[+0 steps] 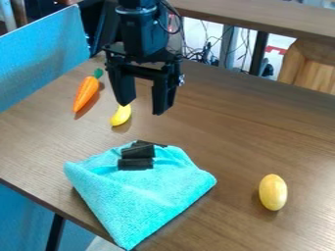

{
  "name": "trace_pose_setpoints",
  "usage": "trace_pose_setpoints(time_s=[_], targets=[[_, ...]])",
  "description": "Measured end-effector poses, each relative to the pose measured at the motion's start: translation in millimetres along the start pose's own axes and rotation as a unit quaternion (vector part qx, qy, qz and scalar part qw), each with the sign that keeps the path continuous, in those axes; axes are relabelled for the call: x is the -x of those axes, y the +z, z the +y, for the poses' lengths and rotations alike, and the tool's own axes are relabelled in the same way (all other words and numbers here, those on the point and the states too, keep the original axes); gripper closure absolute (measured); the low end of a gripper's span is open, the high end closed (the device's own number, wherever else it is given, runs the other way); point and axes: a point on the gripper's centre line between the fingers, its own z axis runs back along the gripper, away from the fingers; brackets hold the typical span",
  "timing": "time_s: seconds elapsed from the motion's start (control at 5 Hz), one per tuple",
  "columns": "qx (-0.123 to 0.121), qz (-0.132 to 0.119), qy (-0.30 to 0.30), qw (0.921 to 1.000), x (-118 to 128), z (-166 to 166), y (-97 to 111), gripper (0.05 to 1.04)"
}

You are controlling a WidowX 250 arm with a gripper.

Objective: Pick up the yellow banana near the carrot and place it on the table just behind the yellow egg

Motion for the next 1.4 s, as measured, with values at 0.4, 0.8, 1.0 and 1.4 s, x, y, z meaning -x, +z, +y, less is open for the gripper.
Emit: trace_pose_setpoints(time_s=[0.4,0.8,1.0,1.4], targets=[[-0.014,-0.007,0.013,0.9998,-8,15,1,0.083],[-0.077,-0.017,0.062,0.9949,-32,48,-1,0.083],[-0.069,0.024,0.084,0.9939,-49,73,-30,0.083],[-0.053,0.061,0.097,0.9921,-88,104,-57,0.083]])
